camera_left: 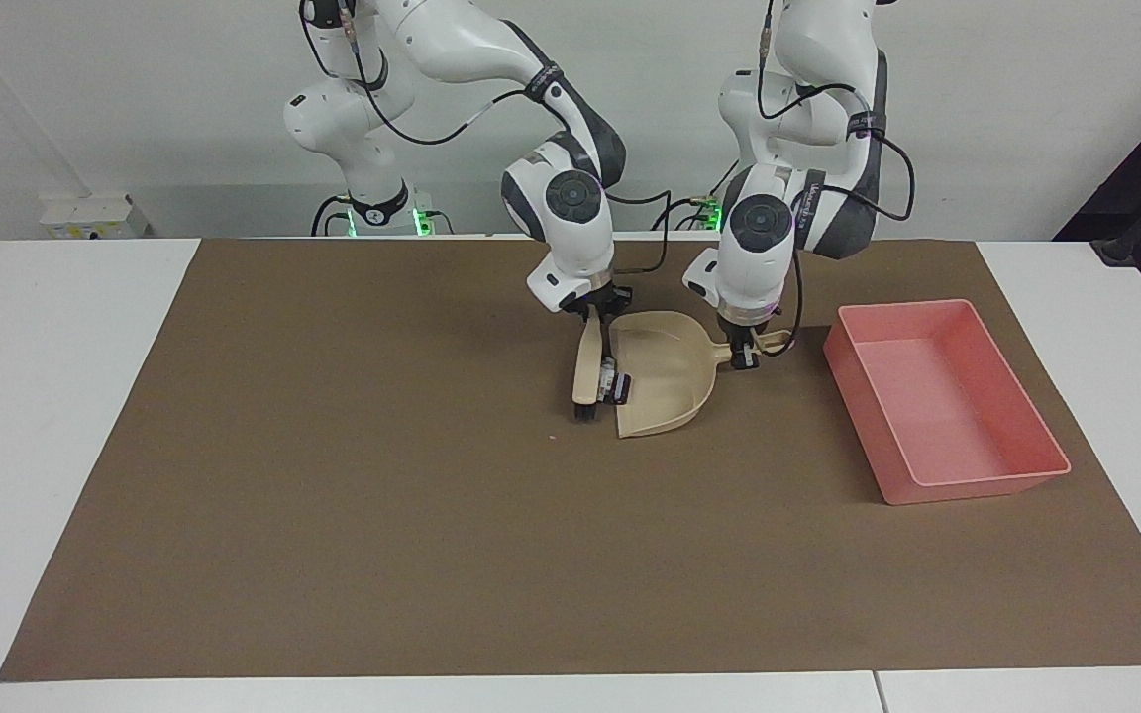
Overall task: Clean e-waste and dump in bin
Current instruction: 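Sweep the component into the dustpan with the brush in the right gripper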
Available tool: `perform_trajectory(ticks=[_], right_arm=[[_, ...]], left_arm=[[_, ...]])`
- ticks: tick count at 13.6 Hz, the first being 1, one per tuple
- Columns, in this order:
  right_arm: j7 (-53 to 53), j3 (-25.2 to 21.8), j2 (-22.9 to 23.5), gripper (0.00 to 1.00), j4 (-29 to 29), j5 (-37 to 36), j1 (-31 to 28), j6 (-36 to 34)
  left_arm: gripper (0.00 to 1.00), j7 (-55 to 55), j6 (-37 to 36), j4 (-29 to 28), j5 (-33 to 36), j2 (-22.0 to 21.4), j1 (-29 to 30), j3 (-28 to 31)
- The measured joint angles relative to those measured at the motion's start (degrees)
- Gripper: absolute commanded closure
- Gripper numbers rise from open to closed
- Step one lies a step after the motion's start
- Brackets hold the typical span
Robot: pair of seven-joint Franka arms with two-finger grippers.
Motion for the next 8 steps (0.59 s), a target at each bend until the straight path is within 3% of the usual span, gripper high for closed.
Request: perform_trajectory(ticks=[8], right_arm=[[1.1,0.1,2.3,1.0,0.9,2.6,2.0,4.6]], left_arm=[[1.0,0.0,0.0,0.0,0.1,0.0,0.0,0.0]])
